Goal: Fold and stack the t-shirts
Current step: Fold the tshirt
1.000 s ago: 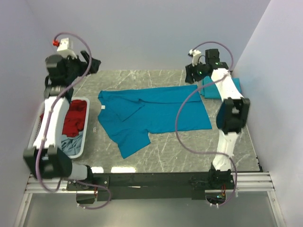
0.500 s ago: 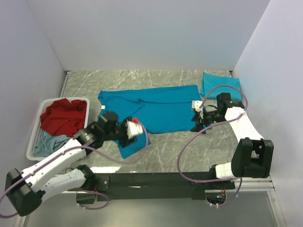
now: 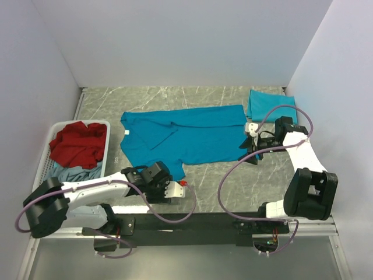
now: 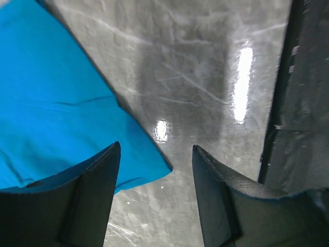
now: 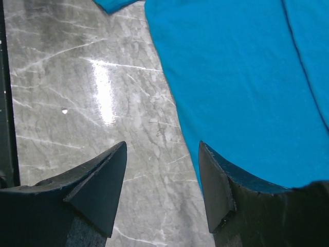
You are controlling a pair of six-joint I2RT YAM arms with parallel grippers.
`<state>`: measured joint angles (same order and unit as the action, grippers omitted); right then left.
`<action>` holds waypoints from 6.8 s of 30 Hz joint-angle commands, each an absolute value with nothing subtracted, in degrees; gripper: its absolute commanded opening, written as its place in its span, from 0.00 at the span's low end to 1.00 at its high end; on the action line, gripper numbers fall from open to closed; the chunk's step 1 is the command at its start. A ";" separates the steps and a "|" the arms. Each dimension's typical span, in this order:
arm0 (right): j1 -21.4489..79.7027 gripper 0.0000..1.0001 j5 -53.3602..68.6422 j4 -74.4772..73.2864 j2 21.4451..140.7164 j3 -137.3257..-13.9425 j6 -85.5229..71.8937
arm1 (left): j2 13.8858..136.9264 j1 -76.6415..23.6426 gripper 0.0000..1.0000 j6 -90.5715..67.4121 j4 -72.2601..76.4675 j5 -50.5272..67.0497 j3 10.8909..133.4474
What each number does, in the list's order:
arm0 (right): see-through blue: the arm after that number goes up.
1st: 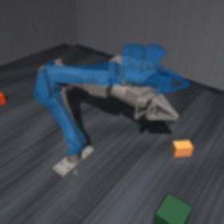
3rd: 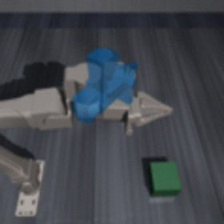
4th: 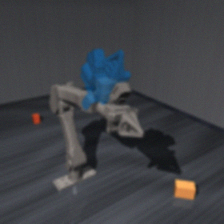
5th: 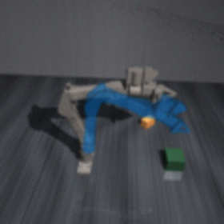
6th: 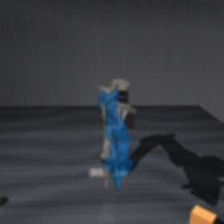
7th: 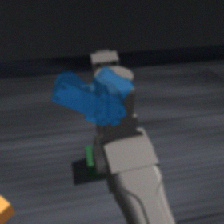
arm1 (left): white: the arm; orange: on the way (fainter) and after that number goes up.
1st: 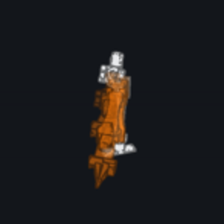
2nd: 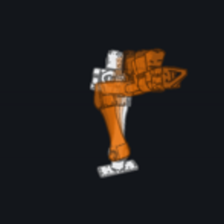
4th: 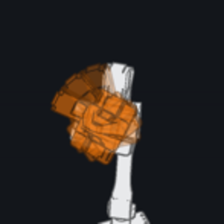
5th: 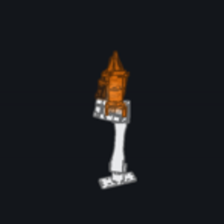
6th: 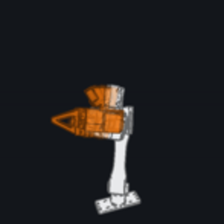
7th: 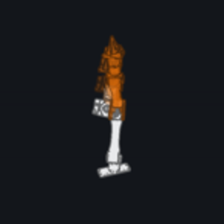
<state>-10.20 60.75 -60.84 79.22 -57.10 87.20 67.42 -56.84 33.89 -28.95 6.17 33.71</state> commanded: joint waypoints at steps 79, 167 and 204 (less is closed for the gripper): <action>-11.60 0.00 33.13 -48.16 100.89 -73.20 82.18 | 53.24 -37.80 0.00 40.60 -15.21 1.30 43.41; -3.52 0.56 39.99 -38.23 96.34 -70.77 64.03 | 97.18 -16.79 0.95 -8.49 -20.73 -19.29 89.71; 38.53 0.00 8.52 -38.66 78.59 -40.98 56.00 | 48.08 -12.92 0.94 -35.68 -19.52 -10.03 43.95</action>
<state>31.48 5.58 -31.05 84.42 -44.34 60.77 48.95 -13.15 -35.22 -20.99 -12.16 43.33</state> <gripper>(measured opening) 0.009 0.947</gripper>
